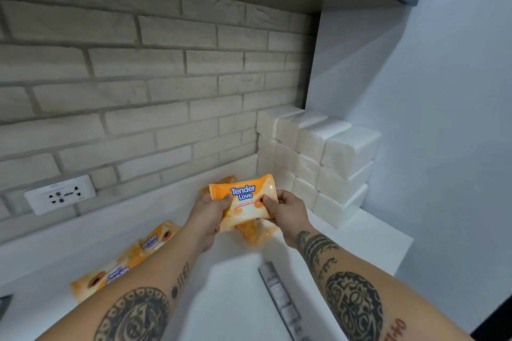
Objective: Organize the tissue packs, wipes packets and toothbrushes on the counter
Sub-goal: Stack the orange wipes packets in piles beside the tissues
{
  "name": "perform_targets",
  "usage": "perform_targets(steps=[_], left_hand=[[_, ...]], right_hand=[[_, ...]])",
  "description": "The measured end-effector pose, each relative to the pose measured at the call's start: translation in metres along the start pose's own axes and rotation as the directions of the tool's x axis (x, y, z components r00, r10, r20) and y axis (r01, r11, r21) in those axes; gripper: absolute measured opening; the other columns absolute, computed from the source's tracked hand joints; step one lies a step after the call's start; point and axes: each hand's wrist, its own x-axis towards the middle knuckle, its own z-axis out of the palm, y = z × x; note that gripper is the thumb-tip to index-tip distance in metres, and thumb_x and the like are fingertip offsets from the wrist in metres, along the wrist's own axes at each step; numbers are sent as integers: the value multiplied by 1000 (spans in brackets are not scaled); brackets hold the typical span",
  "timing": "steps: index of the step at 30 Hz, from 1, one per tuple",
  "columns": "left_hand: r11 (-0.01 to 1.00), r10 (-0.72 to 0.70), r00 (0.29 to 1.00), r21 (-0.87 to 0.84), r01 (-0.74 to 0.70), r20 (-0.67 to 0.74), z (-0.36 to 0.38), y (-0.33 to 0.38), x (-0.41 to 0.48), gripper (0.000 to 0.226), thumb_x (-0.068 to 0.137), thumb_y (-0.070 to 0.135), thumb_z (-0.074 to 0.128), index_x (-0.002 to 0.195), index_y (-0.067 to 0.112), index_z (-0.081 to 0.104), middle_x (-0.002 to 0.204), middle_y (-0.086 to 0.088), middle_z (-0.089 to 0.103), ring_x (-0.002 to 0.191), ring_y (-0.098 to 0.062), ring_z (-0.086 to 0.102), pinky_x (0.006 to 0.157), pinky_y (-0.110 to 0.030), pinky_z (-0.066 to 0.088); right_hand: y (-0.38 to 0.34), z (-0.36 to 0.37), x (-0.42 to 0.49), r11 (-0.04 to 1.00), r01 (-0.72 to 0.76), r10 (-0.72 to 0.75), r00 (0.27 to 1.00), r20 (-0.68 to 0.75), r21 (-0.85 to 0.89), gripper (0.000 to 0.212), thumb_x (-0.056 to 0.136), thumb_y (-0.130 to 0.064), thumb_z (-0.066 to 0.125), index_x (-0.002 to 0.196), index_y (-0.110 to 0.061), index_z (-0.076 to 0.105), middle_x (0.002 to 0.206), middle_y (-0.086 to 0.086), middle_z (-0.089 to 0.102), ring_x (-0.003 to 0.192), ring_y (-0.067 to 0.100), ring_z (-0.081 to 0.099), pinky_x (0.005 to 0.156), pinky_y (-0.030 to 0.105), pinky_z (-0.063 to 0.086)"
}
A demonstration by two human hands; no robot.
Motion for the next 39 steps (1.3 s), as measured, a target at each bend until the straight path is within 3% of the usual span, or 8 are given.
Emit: perform_targets(steps=[4,9,12,21,25,29,32,39], left_hand=[[998,30,1000,-47,-30,-4,18,-3,32,28,97,17,68,125,17,71,111,-12,78,101,-36,75,89,-56,60],[996,15,984,-80,-30,-180,33,-15,62,14,97,13,69,111,13,69,99,-13,79,84,-32,76,69,-43,62],[995,-24,974,-100,1,-226,36,-31,78,16,94,13,73,110,12,71,96,-10,80,84,-32,78,77,-47,63],[992,-74,947,75,103,-313,24,-61,116,24,95,9,65,116,19,60,104,-2,76,85,-22,75,55,-31,61],[980,3,894,180,87,-448,12,-62,147,38,83,27,79,113,13,61,102,-5,74,77,-23,74,64,-43,66],[945,110,836,316,79,-538,2,-60,175,59,71,40,80,118,27,46,101,0,70,89,-25,71,79,-45,63],[883,190,835,462,85,-517,-4,-53,193,54,83,33,77,127,33,47,104,-1,70,89,-24,70,76,-39,63],[693,229,895,710,125,-382,-19,-56,235,60,80,37,84,134,28,60,128,-1,67,116,-24,64,93,-33,54]], right_hand=[[-5,-10,40,1000,-11,12,999,33,-22,6,95,-6,72,101,-5,70,84,9,77,63,18,72,51,29,53],[12,-16,82,999,-42,44,993,106,-26,20,93,-19,77,109,-9,70,94,12,78,62,22,69,54,33,46],[28,-14,99,998,-55,56,987,147,-14,21,93,-15,76,112,-9,69,95,10,78,66,18,72,48,26,50],[72,4,153,962,18,-5,999,49,-272,42,84,-27,85,118,-27,60,109,0,73,93,22,75,85,43,63],[71,20,178,911,84,-63,996,65,-404,52,83,-39,84,124,-27,53,104,-12,63,93,8,64,80,27,52],[68,43,211,817,166,-112,985,131,-553,29,86,-39,81,102,-24,62,97,-8,68,95,18,67,76,26,45],[70,57,232,735,228,-137,972,190,-639,21,90,-39,76,100,-24,67,91,-12,64,93,16,64,78,25,43],[78,70,263,626,230,-96,971,220,-745,32,95,-41,67,119,-20,71,118,3,73,110,23,65,88,30,48]])
